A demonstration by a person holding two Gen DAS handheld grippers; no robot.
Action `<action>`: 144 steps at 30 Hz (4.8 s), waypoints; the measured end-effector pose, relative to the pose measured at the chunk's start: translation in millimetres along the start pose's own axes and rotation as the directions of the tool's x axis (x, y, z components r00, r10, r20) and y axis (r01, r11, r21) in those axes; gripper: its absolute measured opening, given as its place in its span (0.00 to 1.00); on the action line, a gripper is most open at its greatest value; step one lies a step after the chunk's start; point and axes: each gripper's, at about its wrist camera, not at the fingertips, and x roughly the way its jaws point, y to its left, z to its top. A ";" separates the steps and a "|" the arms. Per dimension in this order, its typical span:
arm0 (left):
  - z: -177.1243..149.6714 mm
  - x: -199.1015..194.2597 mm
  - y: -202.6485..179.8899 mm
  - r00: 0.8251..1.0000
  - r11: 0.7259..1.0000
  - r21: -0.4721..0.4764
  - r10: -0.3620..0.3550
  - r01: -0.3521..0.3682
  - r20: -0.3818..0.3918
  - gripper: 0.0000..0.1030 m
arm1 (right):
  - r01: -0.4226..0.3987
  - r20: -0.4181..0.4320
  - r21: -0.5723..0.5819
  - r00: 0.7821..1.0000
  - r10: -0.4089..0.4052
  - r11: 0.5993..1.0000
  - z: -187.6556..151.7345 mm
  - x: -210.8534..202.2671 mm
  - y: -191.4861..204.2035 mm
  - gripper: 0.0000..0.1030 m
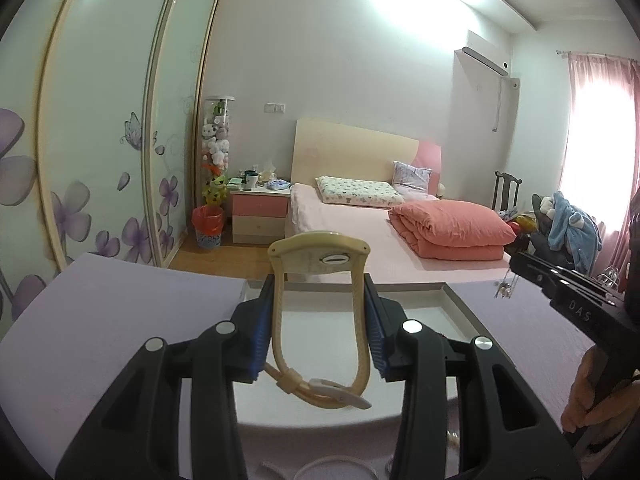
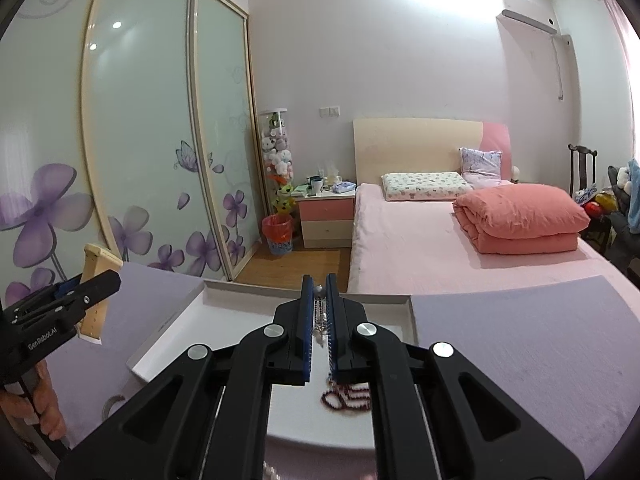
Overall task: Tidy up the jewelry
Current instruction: 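Carry the watch and earrings into the tray and open both grippers, then move the right gripper over the pink bead bracelet, then close the right gripper on the pink bracelet while the left approaches the silver cuff bangle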
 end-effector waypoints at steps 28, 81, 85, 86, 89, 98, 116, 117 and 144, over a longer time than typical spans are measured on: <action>-19.5 84.1 6.1 0.995 1.000 -0.009 -0.013 0.012 -0.099 0.43 | -0.031 -0.127 0.034 0.991 0.035 0.999 -26.6 60.3 -0.7 0.48; -90.7 -72.1 52.7 0.993 0.998 -0.017 0.060 -0.062 -0.103 0.59 | 0.265 -0.477 0.092 0.858 -0.191 0.960 -127.3 -24.4 -58.9 0.29; -92.4 -73.0 52.3 0.991 0.998 -0.013 0.057 -0.059 -0.124 0.62 | 0.266 -0.486 0.037 0.847 -0.215 0.963 -133.5 -39.7 -54.4 0.19; -93.1 -73.0 52.4 0.990 0.998 -0.011 0.054 -0.056 -0.134 0.62 | 0.265 -0.489 0.023 0.844 -0.220 0.964 -135.9 -46.9 -53.7 0.19; -96.0 -70.0 53.1 0.982 0.998 0.001 0.056 -0.057 -0.178 0.63 | 0.261 -0.493 0.014 0.842 -0.221 0.965 -140.8 -63.3 -56.2 0.19; -113.4 -43.5 56.6 0.920 0.995 0.033 0.102 -0.097 -0.377 0.63 | 0.275 -0.490 0.052 0.845 -0.216 0.960 -144.8 -77.7 -68.2 0.19; -117.6 -4.9 47.7 0.850 0.989 0.097 0.145 -0.111 -0.506 0.66 | 0.263 -0.489 0.075 0.850 -0.195 0.962 -142.7 -76.3 -75.8 0.19; -116.6 -2.7 47.7 0.850 0.989 0.097 0.148 -0.115 -0.506 0.67 | 0.263 -0.489 0.074 0.850 -0.195 0.962 -142.9 -76.4 -75.9 0.19; -97.3 -34.5 62.5 0.904 0.993 0.012 0.112 -0.118 -0.413 0.64 | 0.241 -0.425 0.069 0.885 -0.190 0.968 -135.6 -88.4 -68.4 0.19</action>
